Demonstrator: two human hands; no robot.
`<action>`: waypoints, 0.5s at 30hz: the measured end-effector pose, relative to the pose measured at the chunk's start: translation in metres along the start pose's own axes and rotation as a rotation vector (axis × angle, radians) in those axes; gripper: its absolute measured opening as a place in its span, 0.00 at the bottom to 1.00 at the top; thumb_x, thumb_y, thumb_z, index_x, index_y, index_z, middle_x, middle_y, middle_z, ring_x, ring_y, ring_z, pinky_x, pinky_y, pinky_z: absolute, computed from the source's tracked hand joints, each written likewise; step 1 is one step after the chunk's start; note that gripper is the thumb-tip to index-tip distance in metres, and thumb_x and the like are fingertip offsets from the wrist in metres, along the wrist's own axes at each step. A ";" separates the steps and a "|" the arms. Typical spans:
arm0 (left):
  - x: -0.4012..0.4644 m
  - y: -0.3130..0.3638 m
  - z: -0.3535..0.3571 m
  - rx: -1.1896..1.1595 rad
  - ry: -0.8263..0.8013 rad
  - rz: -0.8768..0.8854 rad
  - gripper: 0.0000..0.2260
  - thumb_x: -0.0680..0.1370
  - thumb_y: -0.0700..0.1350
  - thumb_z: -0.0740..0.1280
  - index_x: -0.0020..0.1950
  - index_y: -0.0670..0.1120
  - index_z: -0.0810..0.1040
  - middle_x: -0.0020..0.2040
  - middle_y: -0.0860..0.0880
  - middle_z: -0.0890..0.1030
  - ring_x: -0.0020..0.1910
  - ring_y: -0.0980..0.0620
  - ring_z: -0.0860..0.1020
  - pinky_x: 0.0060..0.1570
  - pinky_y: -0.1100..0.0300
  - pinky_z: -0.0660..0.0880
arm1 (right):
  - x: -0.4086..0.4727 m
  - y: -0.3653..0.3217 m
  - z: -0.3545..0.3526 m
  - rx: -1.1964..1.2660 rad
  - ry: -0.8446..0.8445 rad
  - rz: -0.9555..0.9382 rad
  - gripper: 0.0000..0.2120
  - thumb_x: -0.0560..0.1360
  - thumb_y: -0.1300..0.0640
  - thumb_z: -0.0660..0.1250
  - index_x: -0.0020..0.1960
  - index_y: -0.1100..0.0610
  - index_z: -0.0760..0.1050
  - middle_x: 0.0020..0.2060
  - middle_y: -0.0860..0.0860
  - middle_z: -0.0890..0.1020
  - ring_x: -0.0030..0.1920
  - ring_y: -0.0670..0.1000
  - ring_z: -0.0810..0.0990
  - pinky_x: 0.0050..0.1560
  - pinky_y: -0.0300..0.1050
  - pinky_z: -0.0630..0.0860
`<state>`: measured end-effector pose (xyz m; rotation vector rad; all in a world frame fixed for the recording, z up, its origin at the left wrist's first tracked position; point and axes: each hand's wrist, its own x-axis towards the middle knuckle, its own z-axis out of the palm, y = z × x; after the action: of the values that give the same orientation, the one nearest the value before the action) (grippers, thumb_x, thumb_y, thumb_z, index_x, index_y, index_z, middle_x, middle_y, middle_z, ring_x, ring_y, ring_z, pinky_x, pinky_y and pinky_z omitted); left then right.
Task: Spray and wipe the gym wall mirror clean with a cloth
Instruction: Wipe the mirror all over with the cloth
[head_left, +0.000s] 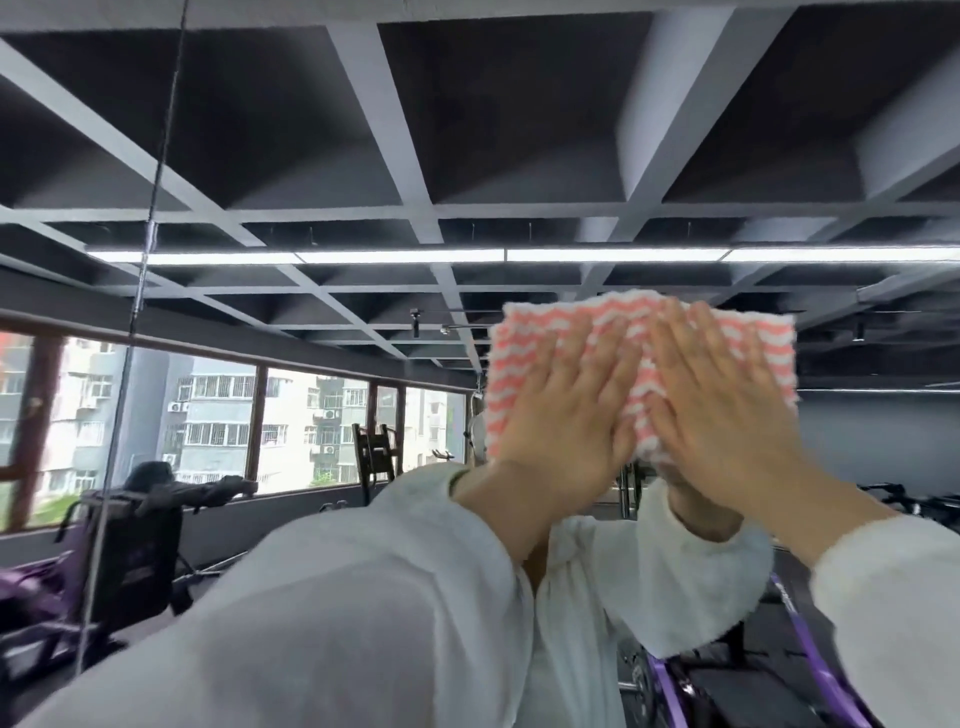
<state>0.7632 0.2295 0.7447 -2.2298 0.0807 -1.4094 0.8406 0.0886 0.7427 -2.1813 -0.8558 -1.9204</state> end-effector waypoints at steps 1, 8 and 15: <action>0.003 0.014 0.002 -0.006 0.002 0.030 0.30 0.76 0.55 0.33 0.76 0.45 0.38 0.78 0.45 0.40 0.73 0.45 0.32 0.65 0.51 0.24 | -0.012 0.012 0.000 -0.003 -0.007 0.014 0.29 0.82 0.45 0.36 0.75 0.63 0.49 0.74 0.60 0.59 0.74 0.59 0.56 0.72 0.56 0.48; 0.003 0.072 0.020 0.053 -0.014 0.214 0.27 0.80 0.53 0.39 0.75 0.49 0.62 0.76 0.47 0.61 0.75 0.43 0.56 0.72 0.48 0.47 | -0.094 0.037 0.003 -0.003 -0.053 0.310 0.29 0.80 0.46 0.44 0.75 0.60 0.58 0.74 0.64 0.58 0.74 0.63 0.56 0.67 0.66 0.52; -0.006 0.023 0.019 0.058 0.083 0.308 0.26 0.77 0.55 0.48 0.73 0.49 0.67 0.74 0.47 0.65 0.74 0.43 0.60 0.71 0.45 0.54 | -0.093 -0.008 0.011 0.102 -0.088 0.414 0.31 0.81 0.42 0.37 0.74 0.60 0.57 0.73 0.65 0.60 0.73 0.63 0.55 0.62 0.75 0.59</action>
<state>0.7815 0.2186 0.7234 -2.0091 0.3896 -1.3150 0.8428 0.0691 0.6512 -2.1832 -0.4521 -1.5601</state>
